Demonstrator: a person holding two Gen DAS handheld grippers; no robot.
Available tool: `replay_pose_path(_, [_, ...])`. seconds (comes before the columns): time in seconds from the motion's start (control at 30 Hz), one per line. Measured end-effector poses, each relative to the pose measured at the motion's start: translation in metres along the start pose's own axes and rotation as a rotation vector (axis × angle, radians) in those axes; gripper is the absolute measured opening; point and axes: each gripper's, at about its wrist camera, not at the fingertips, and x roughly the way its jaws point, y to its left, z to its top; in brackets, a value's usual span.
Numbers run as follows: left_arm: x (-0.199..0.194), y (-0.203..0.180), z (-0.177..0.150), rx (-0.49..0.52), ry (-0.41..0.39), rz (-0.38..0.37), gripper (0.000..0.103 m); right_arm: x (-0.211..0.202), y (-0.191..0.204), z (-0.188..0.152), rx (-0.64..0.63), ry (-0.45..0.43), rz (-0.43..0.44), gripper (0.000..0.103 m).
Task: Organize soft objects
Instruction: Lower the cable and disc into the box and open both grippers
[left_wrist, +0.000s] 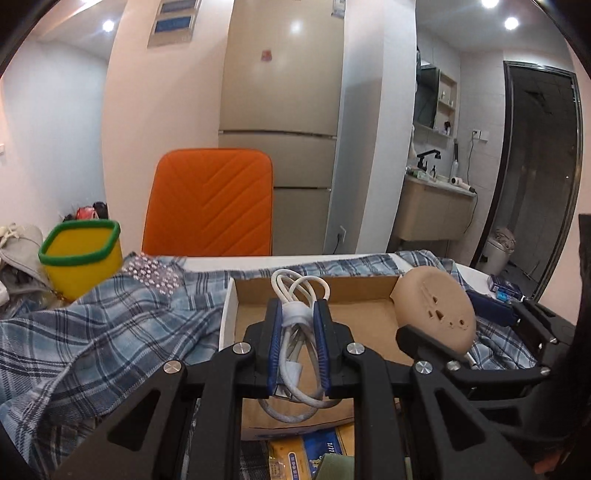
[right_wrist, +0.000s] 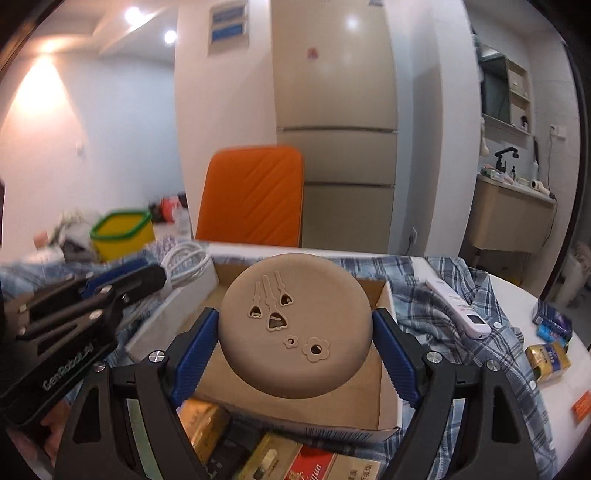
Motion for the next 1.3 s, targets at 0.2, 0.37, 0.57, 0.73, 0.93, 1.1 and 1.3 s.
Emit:
replay_pose_path(0.2, [0.007, 0.003, 0.001, -0.014, 0.033, -0.012, 0.016, 0.021, -0.009, -0.004, 0.059, 0.106, 0.042, 0.085])
replay_pose_path(0.37, [0.017, 0.007, 0.001, -0.024, 0.075, -0.009, 0.016, 0.034, -0.022, -0.009, 0.104, 0.155, 0.039, 0.085])
replay_pose_path(0.57, [0.020, 0.004, 0.000, -0.006, 0.095, 0.014, 0.016, 0.035, -0.020, -0.011, 0.082, 0.147, 0.024, 0.085])
replay_pose_path(0.73, [0.022, 0.005, -0.001, -0.008, 0.100, 0.011, 0.016, 0.035, -0.019, -0.010, 0.082, 0.152, 0.023, 0.085])
replay_pose_path(0.93, [0.019, 0.003, 0.000, 0.008, 0.085, 0.032, 0.029, 0.037, -0.022, -0.011, 0.093, 0.162, 0.025, 0.085])
replay_pose_path(1.1, [0.003, 0.006, 0.004, 0.002, 0.006, 0.060, 0.071, 0.037, -0.021, -0.010, 0.091, 0.160, 0.021, 0.085])
replay_pose_path(1.3, [-0.021, 0.004, 0.005, 0.019, -0.116, 0.081, 0.076, 0.036, -0.021, -0.011, 0.097, 0.143, 0.012, 0.085])
